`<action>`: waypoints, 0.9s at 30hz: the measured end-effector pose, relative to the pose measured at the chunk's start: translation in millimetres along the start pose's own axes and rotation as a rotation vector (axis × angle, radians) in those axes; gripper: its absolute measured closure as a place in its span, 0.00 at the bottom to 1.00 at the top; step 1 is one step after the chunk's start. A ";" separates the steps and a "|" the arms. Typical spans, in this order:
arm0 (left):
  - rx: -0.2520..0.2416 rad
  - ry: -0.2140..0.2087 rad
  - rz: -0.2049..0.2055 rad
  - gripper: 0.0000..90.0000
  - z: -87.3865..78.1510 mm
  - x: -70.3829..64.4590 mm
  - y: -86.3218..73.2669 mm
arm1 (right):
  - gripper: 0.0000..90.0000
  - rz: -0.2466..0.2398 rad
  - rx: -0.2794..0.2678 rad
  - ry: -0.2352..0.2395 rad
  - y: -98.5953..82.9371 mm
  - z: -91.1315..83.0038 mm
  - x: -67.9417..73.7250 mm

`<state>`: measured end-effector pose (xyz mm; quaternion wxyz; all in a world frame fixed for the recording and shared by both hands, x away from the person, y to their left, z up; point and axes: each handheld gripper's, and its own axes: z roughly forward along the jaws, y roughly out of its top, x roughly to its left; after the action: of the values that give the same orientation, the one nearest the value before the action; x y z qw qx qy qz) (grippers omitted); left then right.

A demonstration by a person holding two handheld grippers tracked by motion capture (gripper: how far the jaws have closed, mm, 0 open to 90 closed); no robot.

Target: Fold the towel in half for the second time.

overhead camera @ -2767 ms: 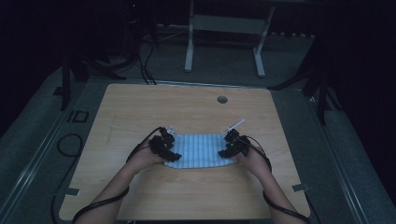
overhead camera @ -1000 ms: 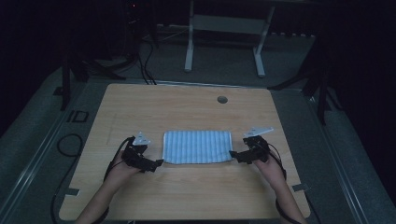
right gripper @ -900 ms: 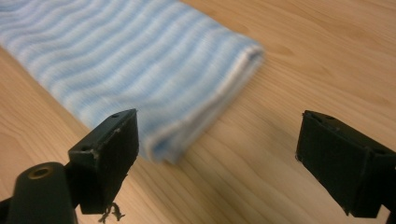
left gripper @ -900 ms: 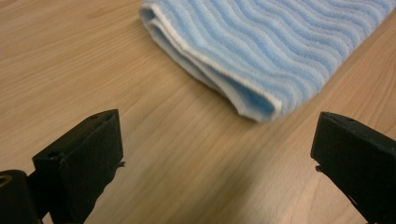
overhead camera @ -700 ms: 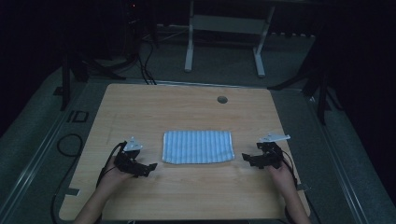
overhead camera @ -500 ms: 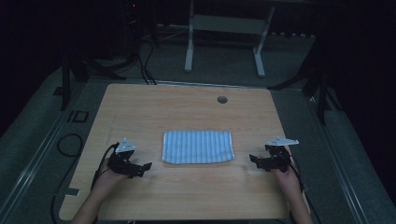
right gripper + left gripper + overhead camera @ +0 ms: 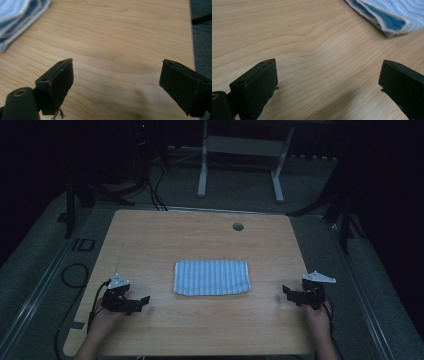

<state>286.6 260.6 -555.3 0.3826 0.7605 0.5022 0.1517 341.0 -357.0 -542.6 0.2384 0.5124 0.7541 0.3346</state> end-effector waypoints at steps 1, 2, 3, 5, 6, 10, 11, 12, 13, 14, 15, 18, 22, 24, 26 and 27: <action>-0.010 0.006 -0.011 0.03 -1.6 1.2 -1.0 | 0.13 0.009 0.012 0.001 -2.4 0.5 -1.0; -0.013 0.009 -0.021 0.03 -2.9 2.5 -1.9 | 0.13 0.014 0.018 -0.003 -4.6 0.6 -1.7; -0.019 0.011 -0.027 0.03 -4.0 3.6 -2.8 | 0.13 0.016 0.018 -0.006 -6.2 0.5 -2.4; -0.019 0.010 -0.032 0.03 -5.4 4.2 -4.2 | 0.13 0.029 0.011 -0.017 -7.3 -1.0 -2.9; -0.016 0.018 -0.027 0.03 -5.9 3.8 -4.6 | 0.13 0.035 0.001 -0.025 -7.7 -1.8 -3.2; -0.025 0.027 -0.025 0.03 -9.0 2.9 -6.6 | 0.13 0.051 -0.007 -0.057 -10.9 -0.5 -5.2; -0.026 0.031 -0.029 0.03 -10.0 3.2 -7.1 | 0.13 0.054 -0.007 -0.065 -12.0 0.0 -5.7; -0.031 0.040 -0.030 0.03 -11.1 3.6 -7.8 | 0.13 0.052 -0.006 -0.076 -12.7 0.2 -6.3; -0.033 0.047 -0.032 0.03 -12.1 4.2 -8.7 | 0.13 0.049 -0.009 -0.087 -12.7 -0.2 -6.7; -0.029 0.055 -0.036 0.03 -12.7 4.8 -9.4 | 0.13 0.052 -0.017 -0.086 -12.4 -1.0 -7.5; -0.033 0.063 -0.041 0.03 -13.3 5.4 -10.3 | 0.13 0.062 -0.026 -0.085 -12.4 -1.6 -8.3; -0.042 0.071 -0.053 0.03 -14.2 6.3 -11.8 | 0.13 0.067 -0.029 -0.091 -12.6 -1.1 -9.9; -0.030 0.069 -0.051 0.03 -11.1 5.8 -14.3 | 0.13 0.055 -0.017 -0.102 -12.1 0.6 -9.2; -0.028 0.064 -0.048 0.03 -10.4 5.4 -15.7 | 0.13 0.050 -0.018 -0.106 -11.8 0.7 -8.1; -0.031 0.058 -0.058 0.03 -10.5 6.2 -16.1 | 0.13 0.046 -0.014 -0.111 -11.5 0.9 -7.8; -0.040 0.057 -0.065 0.03 -10.9 6.6 -16.2 | 0.13 0.049 -0.012 -0.112 -11.5 1.2 -7.7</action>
<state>272.4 274.3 -561.0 0.3879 0.7314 0.5342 0.1710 337.5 -366.8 -551.9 0.2750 0.5470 0.7250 0.3156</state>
